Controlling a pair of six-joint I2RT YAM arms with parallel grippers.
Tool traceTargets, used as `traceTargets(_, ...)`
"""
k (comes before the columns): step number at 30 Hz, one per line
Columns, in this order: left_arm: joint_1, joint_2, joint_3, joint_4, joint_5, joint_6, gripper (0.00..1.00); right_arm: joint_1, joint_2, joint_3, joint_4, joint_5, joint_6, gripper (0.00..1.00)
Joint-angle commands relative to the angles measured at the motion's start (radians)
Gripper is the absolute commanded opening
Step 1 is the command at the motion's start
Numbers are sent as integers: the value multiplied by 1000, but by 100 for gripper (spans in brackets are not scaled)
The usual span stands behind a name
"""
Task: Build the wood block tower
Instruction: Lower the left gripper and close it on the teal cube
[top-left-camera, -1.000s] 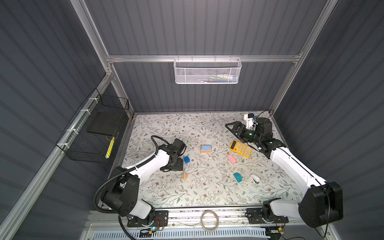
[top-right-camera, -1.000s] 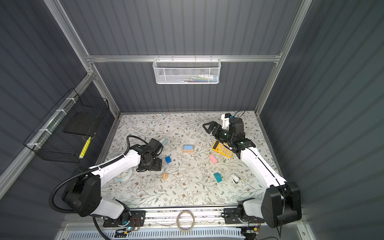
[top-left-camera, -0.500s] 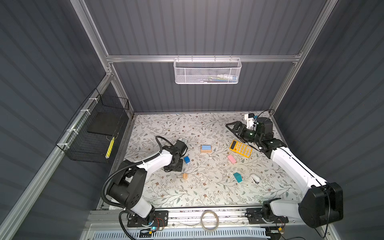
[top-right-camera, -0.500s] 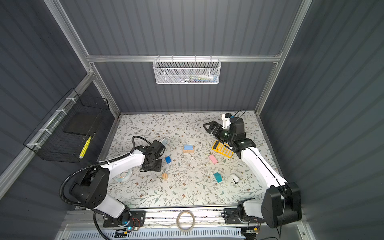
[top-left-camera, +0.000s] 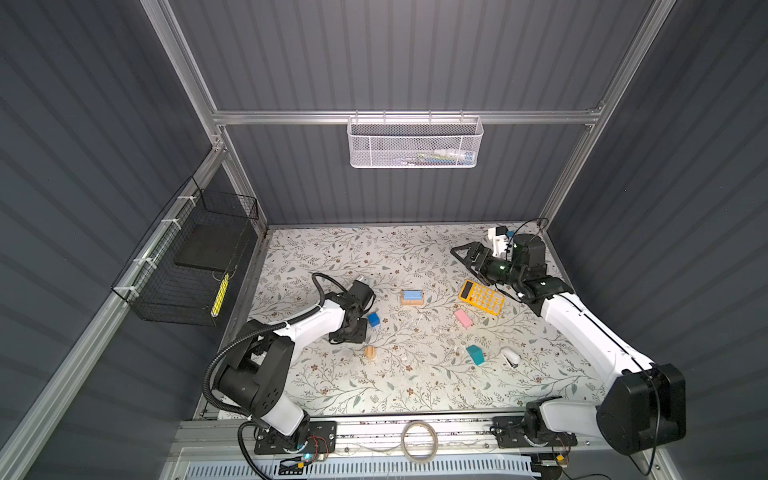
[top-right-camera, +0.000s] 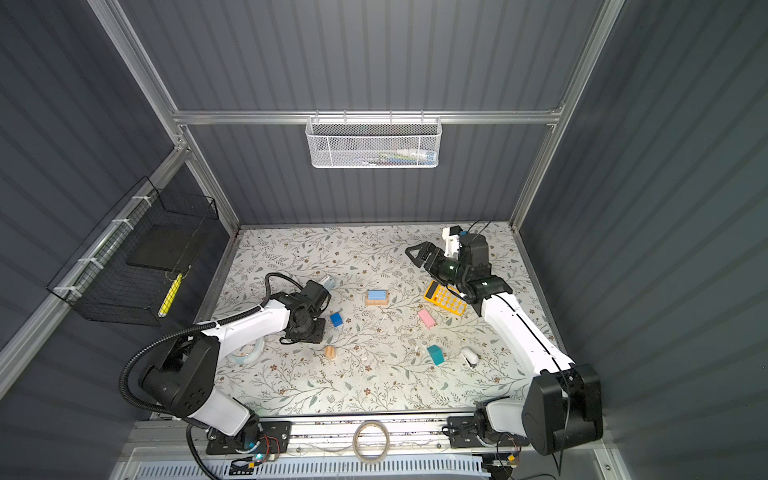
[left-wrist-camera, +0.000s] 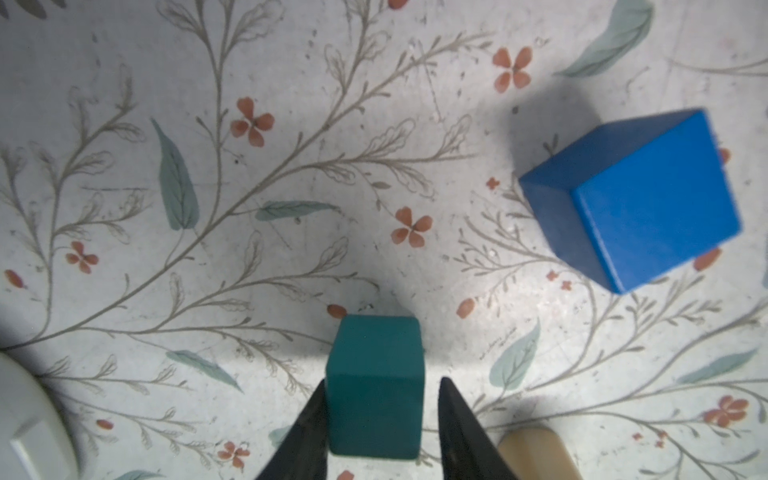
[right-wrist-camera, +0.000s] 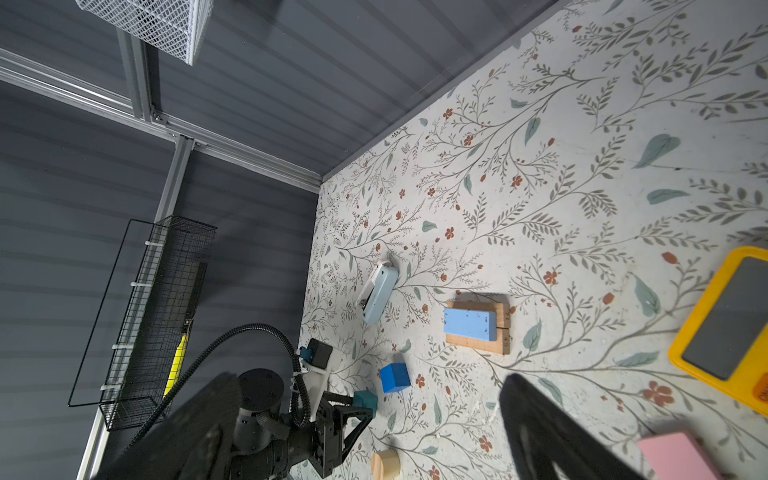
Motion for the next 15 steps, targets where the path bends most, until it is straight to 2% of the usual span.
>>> traceTargets(1, -3, -1, -8, -22, 11, -9, 46, -6, 10, 25, -3, -15, -18, 99)
traceTargets(6, -3, 5, -2, -24, 6, -17, 46, -6, 13, 25, -4, -15, -18, 99)
traceTargets(15, -3, 23, 0, -19, 6, -24, 34, -6, 17, 31, -12, -15, -21, 99)
